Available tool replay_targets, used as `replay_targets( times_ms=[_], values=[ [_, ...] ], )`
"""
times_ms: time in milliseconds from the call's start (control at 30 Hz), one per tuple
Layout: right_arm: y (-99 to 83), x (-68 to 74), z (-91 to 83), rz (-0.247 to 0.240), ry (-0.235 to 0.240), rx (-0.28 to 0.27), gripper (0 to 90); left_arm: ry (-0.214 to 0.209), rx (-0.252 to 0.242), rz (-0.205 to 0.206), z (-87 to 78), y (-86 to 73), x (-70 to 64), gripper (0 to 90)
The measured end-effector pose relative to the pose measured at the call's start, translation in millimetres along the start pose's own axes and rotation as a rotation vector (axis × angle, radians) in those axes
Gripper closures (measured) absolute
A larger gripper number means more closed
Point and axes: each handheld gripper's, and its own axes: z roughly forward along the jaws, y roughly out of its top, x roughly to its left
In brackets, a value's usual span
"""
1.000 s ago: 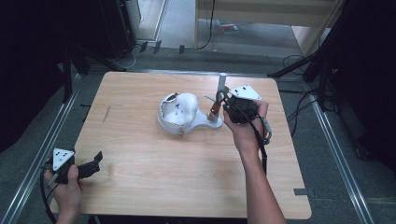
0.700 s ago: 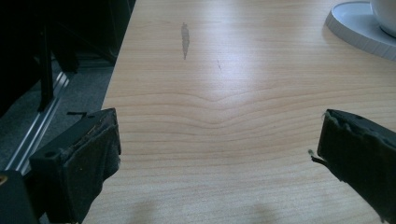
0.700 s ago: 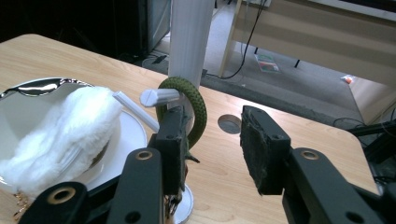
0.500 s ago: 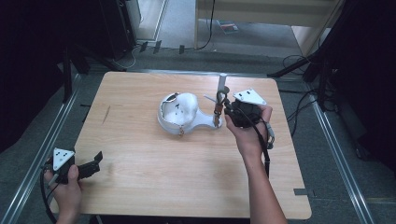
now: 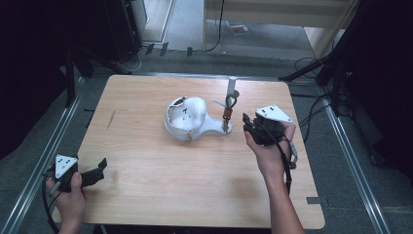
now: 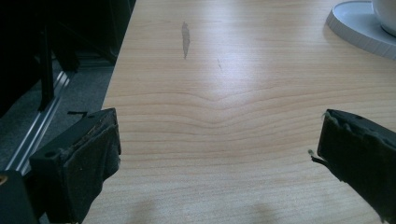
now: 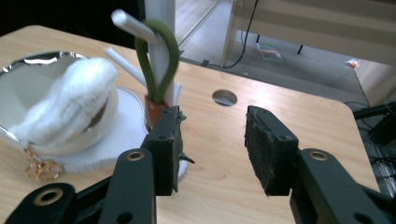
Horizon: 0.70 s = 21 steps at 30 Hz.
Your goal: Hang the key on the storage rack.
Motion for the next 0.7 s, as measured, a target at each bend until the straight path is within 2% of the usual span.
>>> replay_targets(
  times_ms=[300, 467, 533, 567, 667, 700],
  values=[
    [-23.3, -15.5, -9.2, 0.038, -0.019, 0.024, 51.4, 0.0, 0.002, 0.0, 0.0, 0.1, 0.1, 0.1],
    [-37.4, -24.7, -13.7, 0.063, -0.014, 0.04, 45.6, 0.001, 0.001, -0.001, 0.0, 0.1, 0.1, 0.0],
    [-43.6, -27.6, -15.4, 0.07, -0.027, 0.046, 43.3, 0.003, 0.0, -0.004, -0.1, 0.0, 0.3, 0.0],
    [-50.4, -31.2, -17.0, 0.07, -0.025, 0.041, 38.8, 0.004, 0.0, -0.004, -0.5, 0.0, 0.5, 0.0],
    [-57.6, -34.6, -18.4, 0.07, -0.026, 0.041, 34.9, 0.004, -0.002, -0.005, -0.6, -0.1, 0.5, 0.0],
    [-60.9, -36.2, -19.1, 0.086, -0.018, 0.047, 31.0, 0.004, -0.002, -0.005, -0.6, -0.1, 0.5, 0.0]
  ],
)
